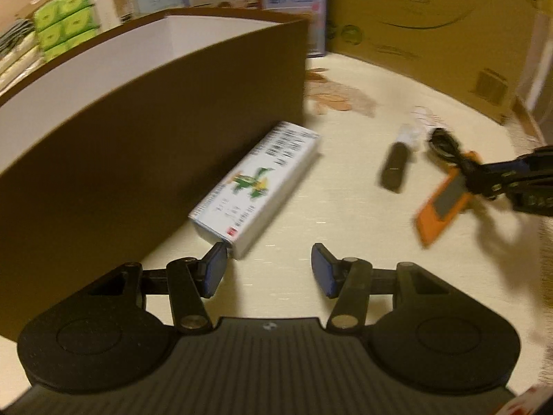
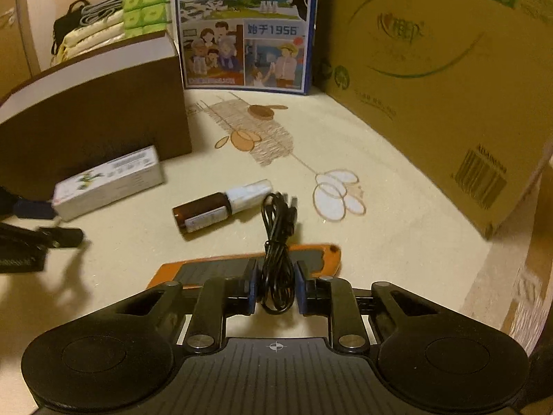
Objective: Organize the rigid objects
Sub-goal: 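Grasp the white medicine box with the left tool while the right tool grasps the black cable, then carry the medicine box and black cable over the brown box with both tools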
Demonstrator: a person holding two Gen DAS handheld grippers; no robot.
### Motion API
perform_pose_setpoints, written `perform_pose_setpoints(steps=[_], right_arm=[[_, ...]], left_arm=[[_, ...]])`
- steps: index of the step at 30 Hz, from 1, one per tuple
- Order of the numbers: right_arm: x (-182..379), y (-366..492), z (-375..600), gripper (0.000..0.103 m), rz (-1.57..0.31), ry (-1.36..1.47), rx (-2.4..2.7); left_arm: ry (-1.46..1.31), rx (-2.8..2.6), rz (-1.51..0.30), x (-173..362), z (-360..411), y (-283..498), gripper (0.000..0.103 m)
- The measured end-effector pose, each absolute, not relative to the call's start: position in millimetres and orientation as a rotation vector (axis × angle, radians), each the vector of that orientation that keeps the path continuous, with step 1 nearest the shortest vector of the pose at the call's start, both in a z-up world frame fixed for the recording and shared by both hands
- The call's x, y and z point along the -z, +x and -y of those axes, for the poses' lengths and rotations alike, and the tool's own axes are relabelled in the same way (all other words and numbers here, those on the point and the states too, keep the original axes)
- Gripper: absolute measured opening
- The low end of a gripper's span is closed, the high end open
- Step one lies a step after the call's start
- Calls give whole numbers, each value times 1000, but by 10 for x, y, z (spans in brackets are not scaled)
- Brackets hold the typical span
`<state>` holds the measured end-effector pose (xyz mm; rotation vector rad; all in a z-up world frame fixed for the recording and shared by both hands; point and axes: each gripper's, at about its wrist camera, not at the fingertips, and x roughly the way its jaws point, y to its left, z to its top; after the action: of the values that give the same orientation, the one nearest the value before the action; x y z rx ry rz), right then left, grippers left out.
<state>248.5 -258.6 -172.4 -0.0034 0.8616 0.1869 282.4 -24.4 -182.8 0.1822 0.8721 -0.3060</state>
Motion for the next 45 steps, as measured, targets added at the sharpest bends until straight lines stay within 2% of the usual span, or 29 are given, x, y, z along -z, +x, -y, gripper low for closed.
perform_pose_setpoints(steps=[6,7,10,13,17,18,19,20,28,38,39,42,43,44,45], right_arm=[[1637,2443,2555,19,-854,29,-161],[1633,2464,2562,23,-862,42,-169],[1649,2503,2551,39,-868,49,-173],[1674,2507,2508,41,-856,17,-159],[1713,2493,2522,39,-842,30,-174],[1712,2489,2525,35,-839,29,-167],[1712,2477,2533,19,-836,30,-166],[1715,2466,2543,17,-840,33,-167],[1668,2119,2559,17,-831,88,-190],[1781,1591,2331,18,-953,97,-308],[1792,1577,2301,18,-963,85,-308],[1801,1597,2242,32,-959,44,-294],[1791,1618,2235,38,-953,37,-288],[1780,1654,2227,41,-948,31,-291],[1775,1697,2220,41,-944,25,-292]], left_arm=[[254,328,-827,1697,362,2770,50],[263,318,-817,1670,341,2794,51],[300,280,-803,1659,301,2924,63],[321,269,-803,1691,263,3046,64],[356,308,-826,1781,310,3169,61],[365,312,-824,1802,333,3178,58],[372,317,-827,1822,359,3179,51],[379,313,-823,1833,383,3167,44],[358,323,-808,1796,415,2768,34],[286,257,-913,1702,193,2050,34],[266,260,-945,1703,165,2038,34],[229,265,-976,1700,117,2063,36],[238,263,-976,1691,123,2091,40],[243,262,-974,1679,129,2121,47],[242,267,-968,1663,138,2155,49]])
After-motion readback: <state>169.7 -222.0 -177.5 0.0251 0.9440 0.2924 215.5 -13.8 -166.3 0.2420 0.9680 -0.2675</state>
